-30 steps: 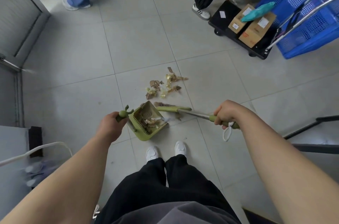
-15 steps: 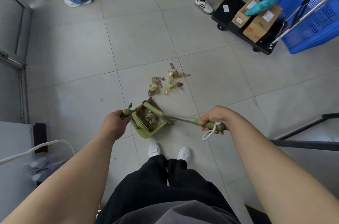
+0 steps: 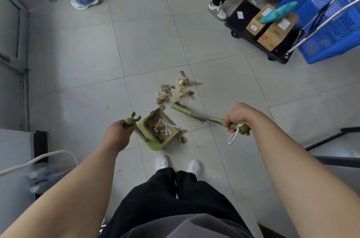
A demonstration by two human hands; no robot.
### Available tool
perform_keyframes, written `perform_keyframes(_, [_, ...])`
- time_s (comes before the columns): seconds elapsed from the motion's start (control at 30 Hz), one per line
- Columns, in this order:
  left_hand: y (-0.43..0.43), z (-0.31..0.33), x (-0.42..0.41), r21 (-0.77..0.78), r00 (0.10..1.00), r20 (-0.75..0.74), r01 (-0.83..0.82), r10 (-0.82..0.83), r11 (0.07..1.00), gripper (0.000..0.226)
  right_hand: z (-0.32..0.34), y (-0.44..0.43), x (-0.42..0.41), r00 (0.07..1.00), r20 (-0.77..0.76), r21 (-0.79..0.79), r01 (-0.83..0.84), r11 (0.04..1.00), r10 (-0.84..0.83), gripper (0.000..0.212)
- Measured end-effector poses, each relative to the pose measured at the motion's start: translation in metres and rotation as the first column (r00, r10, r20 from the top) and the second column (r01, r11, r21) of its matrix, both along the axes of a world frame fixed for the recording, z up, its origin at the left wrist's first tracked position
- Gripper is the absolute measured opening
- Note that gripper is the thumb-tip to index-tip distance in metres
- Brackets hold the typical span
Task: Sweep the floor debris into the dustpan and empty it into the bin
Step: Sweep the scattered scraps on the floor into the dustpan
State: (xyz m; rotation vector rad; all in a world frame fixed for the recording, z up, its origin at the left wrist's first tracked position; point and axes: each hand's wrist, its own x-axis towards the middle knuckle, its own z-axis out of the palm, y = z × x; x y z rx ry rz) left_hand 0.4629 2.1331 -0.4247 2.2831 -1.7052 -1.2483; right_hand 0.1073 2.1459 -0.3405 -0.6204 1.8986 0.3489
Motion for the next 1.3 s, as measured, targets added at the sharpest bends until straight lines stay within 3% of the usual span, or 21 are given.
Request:
perform_keyframes(0.23, [0.002,0.006,0.014,-0.035,1.0,0.011,-0.017,0.017,0.999,0.023,-0.017,0.016,0.01,0.999,-0.019,-0.047,0.046,0.998,-0.047,0.01])
perform_keyframes(0.5, [0.025,0.013,0.018,-0.018,0.998,0.042,0.055,-0.054,0.998,0.024,-0.036,0.054,0.032,0.995,0.001,-0.087,0.102,0.991,-0.102,0.019])
perform_keyframes(0.87, [0.066,0.01,0.016,-0.024,0.996,0.007,0.093,-0.093,0.995,0.028,-0.049,0.122,0.045,0.986,0.045,-0.021,0.163,0.986,-0.162,0.018])
perform_keyframes(1.1, [0.075,0.009,0.034,0.018,0.984,-0.036,0.173,-0.172,0.985,0.024,-0.041,0.137,0.106,0.963,0.127,-0.08,0.248,0.965,-0.237,0.014])
perform_keyframes(1.3, [0.082,0.005,0.052,0.014,0.982,-0.04,0.184,-0.183,0.983,0.02,-0.025,0.134,0.133,0.946,0.208,-0.014,0.258,0.966,-0.25,0.012])
